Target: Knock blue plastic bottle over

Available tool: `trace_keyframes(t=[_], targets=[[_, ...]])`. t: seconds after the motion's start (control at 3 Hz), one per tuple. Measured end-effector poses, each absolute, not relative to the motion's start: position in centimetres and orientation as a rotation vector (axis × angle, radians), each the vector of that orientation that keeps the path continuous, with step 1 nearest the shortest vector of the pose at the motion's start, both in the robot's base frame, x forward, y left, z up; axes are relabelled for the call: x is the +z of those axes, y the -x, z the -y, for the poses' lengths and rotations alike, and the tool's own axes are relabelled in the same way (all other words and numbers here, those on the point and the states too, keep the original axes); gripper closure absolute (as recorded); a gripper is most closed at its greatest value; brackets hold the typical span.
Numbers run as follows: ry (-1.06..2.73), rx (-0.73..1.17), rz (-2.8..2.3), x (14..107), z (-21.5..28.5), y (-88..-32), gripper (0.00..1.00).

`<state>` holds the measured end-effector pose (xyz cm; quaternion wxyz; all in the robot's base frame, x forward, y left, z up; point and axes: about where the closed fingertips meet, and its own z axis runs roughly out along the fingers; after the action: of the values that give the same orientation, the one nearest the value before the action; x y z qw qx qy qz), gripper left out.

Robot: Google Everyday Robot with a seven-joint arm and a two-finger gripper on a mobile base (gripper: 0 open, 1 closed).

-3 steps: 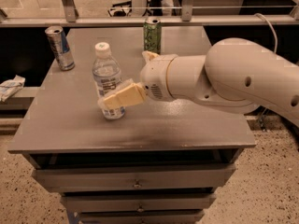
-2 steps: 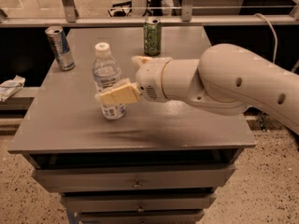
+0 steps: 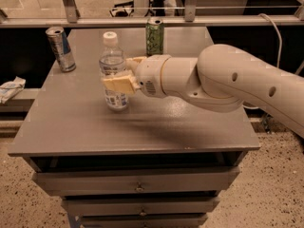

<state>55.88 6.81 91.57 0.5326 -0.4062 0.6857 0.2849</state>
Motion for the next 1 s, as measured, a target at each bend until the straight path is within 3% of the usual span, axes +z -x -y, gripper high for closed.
trace_keyframes(t=[0.33,1.0], targets=[[1.013,0.654,-1.619,93.8,-6.4,-56.8,0.95],[1.277,0.503,-1.749,97.6,-2.6,-62.2,1.00]])
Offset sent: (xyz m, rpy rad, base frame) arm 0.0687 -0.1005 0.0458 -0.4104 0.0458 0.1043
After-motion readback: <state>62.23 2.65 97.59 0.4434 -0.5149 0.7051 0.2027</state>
